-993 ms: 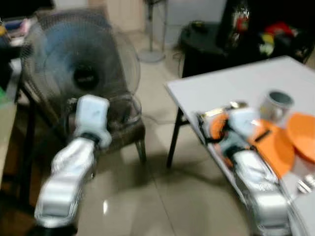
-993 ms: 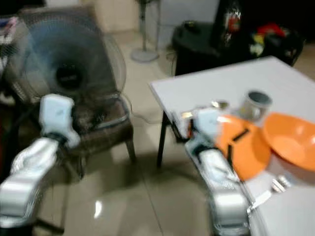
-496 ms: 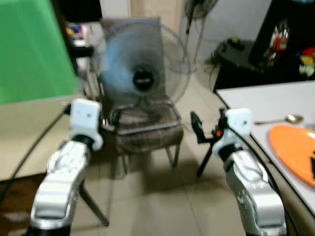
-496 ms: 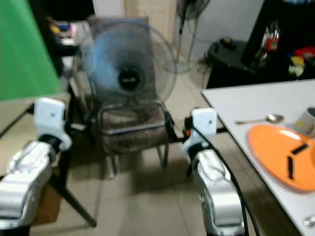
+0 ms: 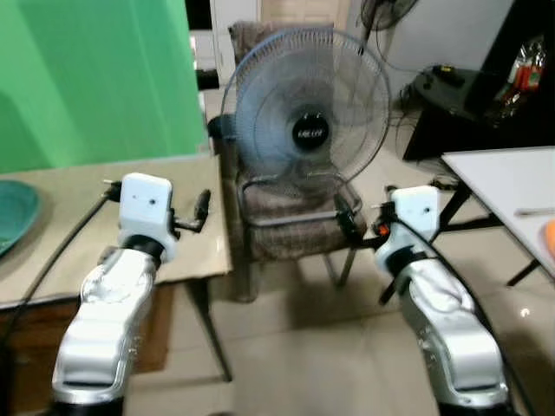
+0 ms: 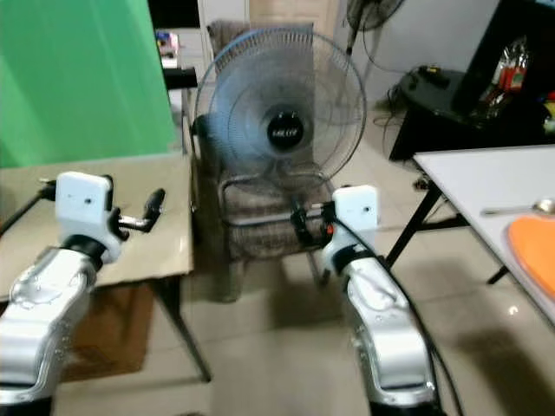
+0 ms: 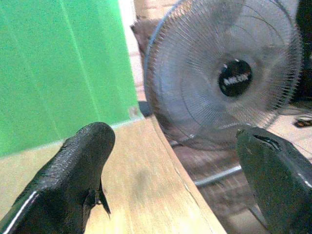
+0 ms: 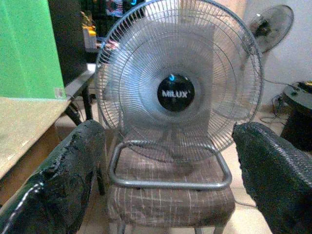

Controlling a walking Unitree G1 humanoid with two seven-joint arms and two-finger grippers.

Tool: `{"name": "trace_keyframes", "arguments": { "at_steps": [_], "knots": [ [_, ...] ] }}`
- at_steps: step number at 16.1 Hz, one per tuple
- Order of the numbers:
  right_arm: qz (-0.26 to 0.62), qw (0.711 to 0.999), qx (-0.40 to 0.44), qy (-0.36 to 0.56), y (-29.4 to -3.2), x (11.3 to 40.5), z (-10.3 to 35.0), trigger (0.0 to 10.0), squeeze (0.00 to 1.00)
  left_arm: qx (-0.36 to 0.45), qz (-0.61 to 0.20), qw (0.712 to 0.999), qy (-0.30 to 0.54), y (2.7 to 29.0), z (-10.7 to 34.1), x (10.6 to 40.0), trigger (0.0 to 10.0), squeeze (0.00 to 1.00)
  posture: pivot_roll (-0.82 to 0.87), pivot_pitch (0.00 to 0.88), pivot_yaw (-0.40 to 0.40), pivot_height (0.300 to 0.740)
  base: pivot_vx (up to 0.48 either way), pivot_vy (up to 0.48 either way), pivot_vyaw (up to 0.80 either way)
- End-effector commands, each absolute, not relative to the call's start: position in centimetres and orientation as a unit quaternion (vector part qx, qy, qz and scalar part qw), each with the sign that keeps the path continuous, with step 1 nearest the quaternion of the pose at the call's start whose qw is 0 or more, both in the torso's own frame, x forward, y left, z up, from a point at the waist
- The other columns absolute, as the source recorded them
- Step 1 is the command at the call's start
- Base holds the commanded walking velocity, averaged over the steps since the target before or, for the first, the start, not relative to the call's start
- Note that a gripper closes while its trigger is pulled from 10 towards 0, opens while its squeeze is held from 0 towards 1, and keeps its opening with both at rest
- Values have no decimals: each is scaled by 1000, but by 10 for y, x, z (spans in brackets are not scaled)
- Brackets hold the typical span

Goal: Setting the table

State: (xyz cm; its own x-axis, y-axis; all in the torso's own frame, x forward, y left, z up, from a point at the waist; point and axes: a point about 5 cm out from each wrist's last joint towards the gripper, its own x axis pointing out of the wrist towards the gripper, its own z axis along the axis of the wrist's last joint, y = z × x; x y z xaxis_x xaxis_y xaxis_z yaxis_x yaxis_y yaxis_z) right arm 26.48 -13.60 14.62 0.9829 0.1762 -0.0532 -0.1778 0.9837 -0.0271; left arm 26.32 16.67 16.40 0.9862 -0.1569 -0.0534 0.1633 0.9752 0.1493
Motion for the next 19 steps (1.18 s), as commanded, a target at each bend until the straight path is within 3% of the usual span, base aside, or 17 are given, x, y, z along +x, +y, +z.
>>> {"name": "trace_keyframes", "arguments": {
  "at_steps": [1, 8, 19],
  "knots": [
    [94, 995, -17, 20, -132, 268, 149, 10000, 1000, 85, -63, 994, 24, 173, 164, 262, 10000, 0, 113, 0, -2, 740, 0, 360, 0],
    [112, 993, -6, 24, -128, 268, 148, 10000, 1000, 86, -72, 993, 21, 172, 167, 260, 10000, 0, 128, 0, -10, 740, 0, 350, 138],
    [100, 995, -16, 19, -137, 278, 152, 10000, 1000, 89, -64, 994, 11, 169, 170, 265, 10000, 0, 126, 0, 9, 740, 0, 0, 800]
  ]
}}
